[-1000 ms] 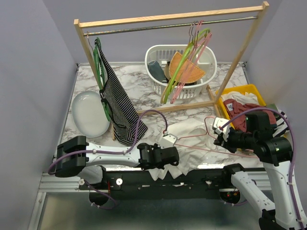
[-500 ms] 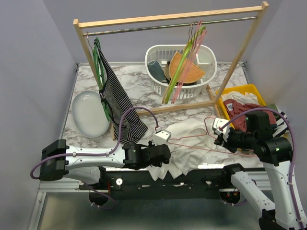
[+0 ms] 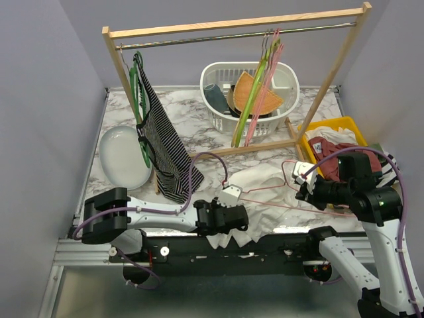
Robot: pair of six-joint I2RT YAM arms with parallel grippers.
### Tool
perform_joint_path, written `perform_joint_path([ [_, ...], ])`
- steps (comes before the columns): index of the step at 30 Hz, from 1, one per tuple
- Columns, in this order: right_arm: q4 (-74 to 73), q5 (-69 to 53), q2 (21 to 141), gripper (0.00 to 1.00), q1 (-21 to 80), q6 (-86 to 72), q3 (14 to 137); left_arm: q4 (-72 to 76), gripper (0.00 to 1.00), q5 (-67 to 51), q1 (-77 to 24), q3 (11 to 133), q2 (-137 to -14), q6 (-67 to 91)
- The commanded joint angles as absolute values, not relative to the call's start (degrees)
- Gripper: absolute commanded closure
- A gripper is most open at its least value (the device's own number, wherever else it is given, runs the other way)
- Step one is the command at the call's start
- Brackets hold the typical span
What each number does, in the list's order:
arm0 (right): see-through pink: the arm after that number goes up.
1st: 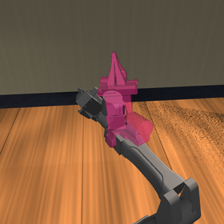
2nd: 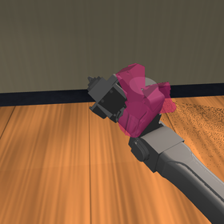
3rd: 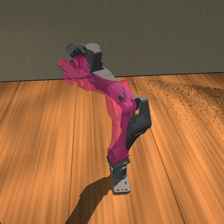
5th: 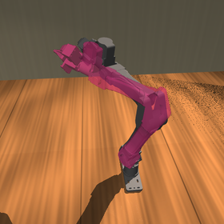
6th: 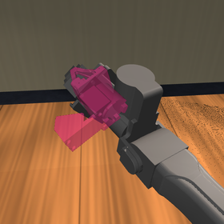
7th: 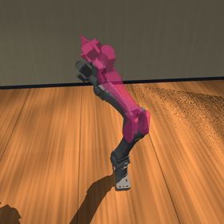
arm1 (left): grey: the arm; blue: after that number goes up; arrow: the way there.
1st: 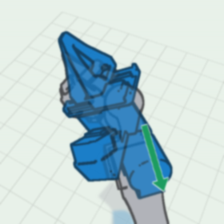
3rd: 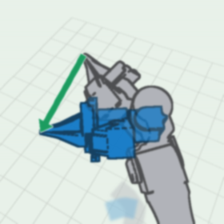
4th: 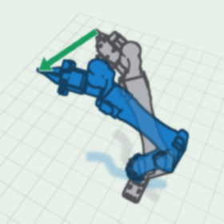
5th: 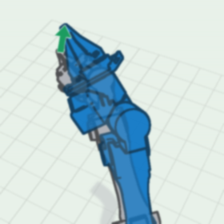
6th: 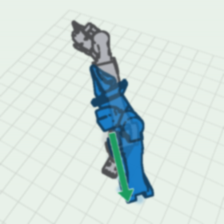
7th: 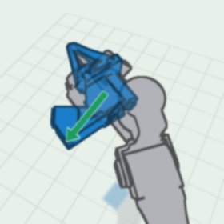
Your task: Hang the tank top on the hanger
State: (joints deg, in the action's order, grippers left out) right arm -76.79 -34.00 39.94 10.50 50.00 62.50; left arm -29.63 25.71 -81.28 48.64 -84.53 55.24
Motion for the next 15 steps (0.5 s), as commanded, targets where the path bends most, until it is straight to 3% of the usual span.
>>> perform_joint_path([
  [1, -79.8, -35.4, 39.7, 1.00, 10.3, 49.7, 61.6, -32.2, 0.60, 31.6, -82.1, 51.8, -86.5, 56.3],
  [6, -80.2, -36.5, 40.1, 1.00, 10.4, 50.2, 61.2, -32.7, 0.83, 31.8, -82.1, 51.6, -83.6, 54.3],
  [7, -80.2, -36.7, 40.3, 1.00, 10.3, 50.4, 61.2, -32.5, 0.95, 31.9, -82.0, 50.9, -82.9, 53.6],
  [8, -80.4, -37.1, 40.5, 1.00, 10.4, 50.8, 60.9, -32.1, 1.00, 31.9, -81.8, 50.4, -81.3, 53.4],
  [15, -83.7, -42.9, 40.3, 1.00, 10.4, 55.2, 60.8, -30.2, 1.00, 28.8, -78.0, 46.7, -74.3, 50.0],
])
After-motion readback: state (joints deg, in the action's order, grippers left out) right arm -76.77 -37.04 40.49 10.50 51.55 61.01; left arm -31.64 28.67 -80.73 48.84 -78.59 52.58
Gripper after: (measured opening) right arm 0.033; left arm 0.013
